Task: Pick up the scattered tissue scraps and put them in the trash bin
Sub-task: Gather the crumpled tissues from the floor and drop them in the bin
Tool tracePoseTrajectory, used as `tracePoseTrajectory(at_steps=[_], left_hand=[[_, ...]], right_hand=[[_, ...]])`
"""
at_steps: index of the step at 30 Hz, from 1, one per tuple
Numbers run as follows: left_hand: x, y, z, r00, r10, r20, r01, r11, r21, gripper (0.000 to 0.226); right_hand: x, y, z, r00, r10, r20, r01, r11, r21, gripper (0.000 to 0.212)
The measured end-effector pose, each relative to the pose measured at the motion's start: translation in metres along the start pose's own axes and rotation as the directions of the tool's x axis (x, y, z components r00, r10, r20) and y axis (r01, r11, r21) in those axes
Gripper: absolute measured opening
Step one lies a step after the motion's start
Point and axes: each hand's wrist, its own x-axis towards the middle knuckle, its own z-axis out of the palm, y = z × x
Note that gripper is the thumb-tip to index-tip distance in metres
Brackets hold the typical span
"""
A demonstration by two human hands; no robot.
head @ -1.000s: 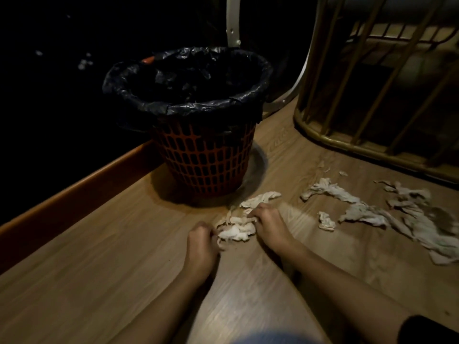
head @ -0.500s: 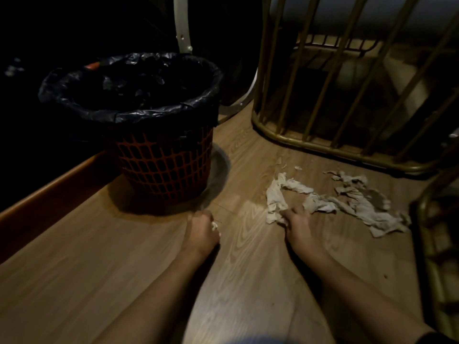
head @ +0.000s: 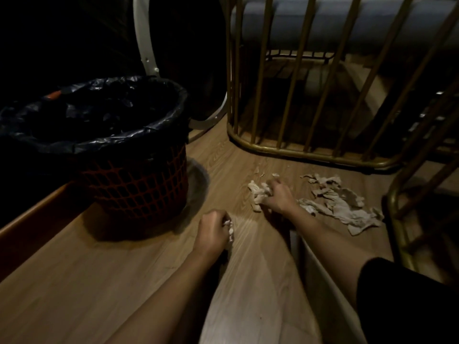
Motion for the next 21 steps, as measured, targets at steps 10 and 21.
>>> tracePoseTrajectory(at_steps=[10,21], left_hand=[[0.006,-0.001,-0.004,0.994,0.110,0.005,-0.109,0.981,0.158,0.008],[0.046,0.089,-0.190,0.791,0.410,-0.455,-0.354,0.912,0.208,0.007]], right_hand=[[-0.065,-0.008,0.073,0.925,-0.353,-0.140,0.340,0.934,-0.110,0.035],[-0.050,-0.177,-0.094,0.688,-0.598,-0.411,0.670,0.741,0.043,0.024]])
